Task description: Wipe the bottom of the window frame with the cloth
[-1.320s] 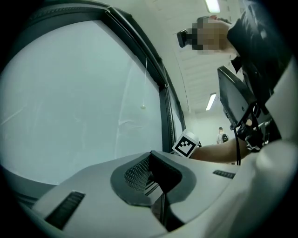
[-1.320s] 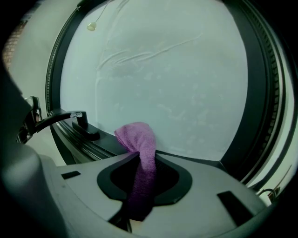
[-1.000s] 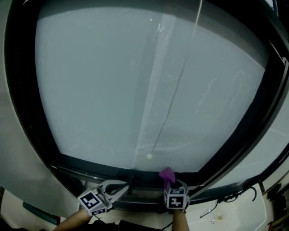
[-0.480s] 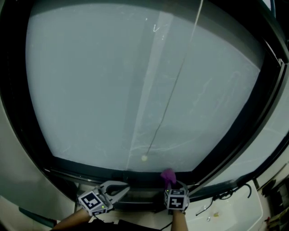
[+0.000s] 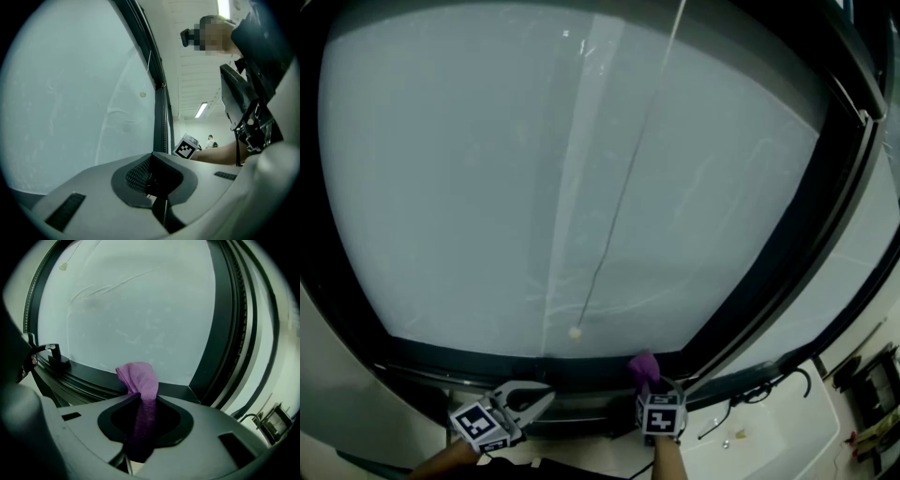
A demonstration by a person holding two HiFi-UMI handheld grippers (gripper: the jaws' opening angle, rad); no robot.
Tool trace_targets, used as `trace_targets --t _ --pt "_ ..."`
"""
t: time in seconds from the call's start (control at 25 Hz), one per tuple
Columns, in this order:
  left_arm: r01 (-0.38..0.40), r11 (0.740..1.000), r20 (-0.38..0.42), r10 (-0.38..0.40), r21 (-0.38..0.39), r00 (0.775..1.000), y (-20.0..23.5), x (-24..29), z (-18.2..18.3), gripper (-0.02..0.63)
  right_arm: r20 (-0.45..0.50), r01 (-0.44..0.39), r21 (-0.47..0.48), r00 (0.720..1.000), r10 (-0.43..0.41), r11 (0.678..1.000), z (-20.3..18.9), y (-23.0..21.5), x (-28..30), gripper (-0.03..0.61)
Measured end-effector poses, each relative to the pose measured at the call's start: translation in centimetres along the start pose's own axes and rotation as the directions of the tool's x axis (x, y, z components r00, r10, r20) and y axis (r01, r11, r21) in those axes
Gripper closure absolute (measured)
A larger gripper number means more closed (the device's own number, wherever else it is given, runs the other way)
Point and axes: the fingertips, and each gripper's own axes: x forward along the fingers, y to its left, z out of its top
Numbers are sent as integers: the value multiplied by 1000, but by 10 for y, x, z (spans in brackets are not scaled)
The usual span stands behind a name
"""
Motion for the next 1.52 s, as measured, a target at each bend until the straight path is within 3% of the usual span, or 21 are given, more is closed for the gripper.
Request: trace_targets --t 0.2,0.44,0.8,1.08,1.24,1.52 --pt "19 999 3 -19 -49 1000 2 0 0 609 1 21 6 1000 -21 1000 0 -6 2 492" --pt "0 1000 -20 -1 -19 1000 0 1 -3 609 -51 46 -63 997 -49 997 1 -17 6 492" --pt "9 1000 -59 -10 -26 998 1 1 -4 609 -67 92 -69 993 -96 993 7 -40 11 492" --pt "14 1000 -54 -13 5 998 0 0 -3 609 -92 119 -49 988 -124 992 1 -55 16 492" --pt "7 999 -51 -9 -34 999 0 1 -4 609 -97 131 -53 986 -136 990 0 -61 20 492" --pt "2 1000 -77 -4 -26 997 0 1 -4 609 -116 170 -12 979 -170 985 -8 -80 21 492"
